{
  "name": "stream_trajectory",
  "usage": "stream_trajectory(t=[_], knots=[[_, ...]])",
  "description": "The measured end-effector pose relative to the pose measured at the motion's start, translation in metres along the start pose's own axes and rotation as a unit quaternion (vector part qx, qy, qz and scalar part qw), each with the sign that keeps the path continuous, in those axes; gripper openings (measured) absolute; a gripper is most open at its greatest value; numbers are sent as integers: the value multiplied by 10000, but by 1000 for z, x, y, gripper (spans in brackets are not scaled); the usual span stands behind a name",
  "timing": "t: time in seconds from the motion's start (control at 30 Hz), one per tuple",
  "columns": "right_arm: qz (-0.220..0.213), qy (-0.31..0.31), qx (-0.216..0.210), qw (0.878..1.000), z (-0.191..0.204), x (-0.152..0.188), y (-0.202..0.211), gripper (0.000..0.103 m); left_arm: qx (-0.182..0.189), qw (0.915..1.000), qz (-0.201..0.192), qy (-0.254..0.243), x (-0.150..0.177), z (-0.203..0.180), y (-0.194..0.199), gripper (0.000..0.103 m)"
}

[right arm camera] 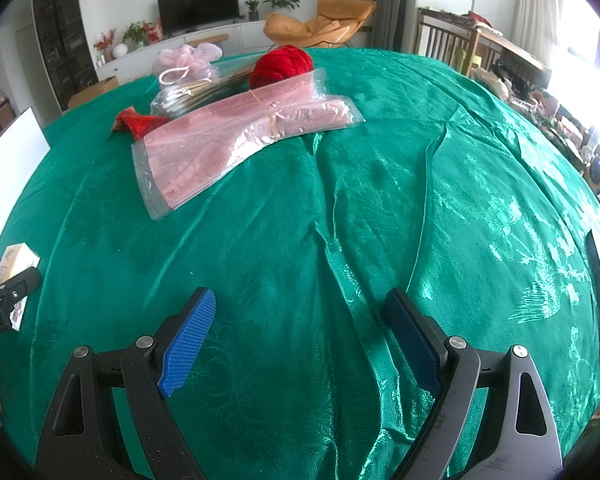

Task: Organize soft objects
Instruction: 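Move the right tool toward the pink dress in plastic bag, then grasp the pink dress bag with the right tool while the left tool holds the tissue pack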

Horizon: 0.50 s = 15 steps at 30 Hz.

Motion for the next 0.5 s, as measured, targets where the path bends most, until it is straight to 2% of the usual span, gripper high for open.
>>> stream_trajectory(t=[0.1, 0.2, 0.27, 0.33, 0.43, 0.5], knots=[[11, 52, -57, 10000, 2, 1, 0, 91, -1, 10000, 0, -2, 0, 0, 0, 103], [233, 178, -264, 9992, -4, -5, 0, 90, 1, 10000, -1, -1, 0, 0, 0, 103], [231, -304, -648, 9972, -12, -14, 4, 90, 0, 10000, -1, -1, 0, 0, 0, 103], [240, -1001, -1027, 9894, -21, -32, 4, 90, 0, 10000, -2, 1, 0, 0, 0, 103], [515, -1845, -1610, 9682, -21, -70, -17, 90, 3, 10000, -2, 0, 0, 0, 0, 103], [656, -2274, -1750, 9557, -18, -93, -35, 91, 2, 10000, -3, 0, 0, 0, 0, 103]])
Point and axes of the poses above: each gripper's, at about its wrist camera, not at the fingertips, and y roughly against the way its jaws point, z to its left, x to its underside, the point moved 3 cm from there along -y, roughly the way its jaws point, and after that the axes turned 11 degrees about z, right-handed, at the moved point
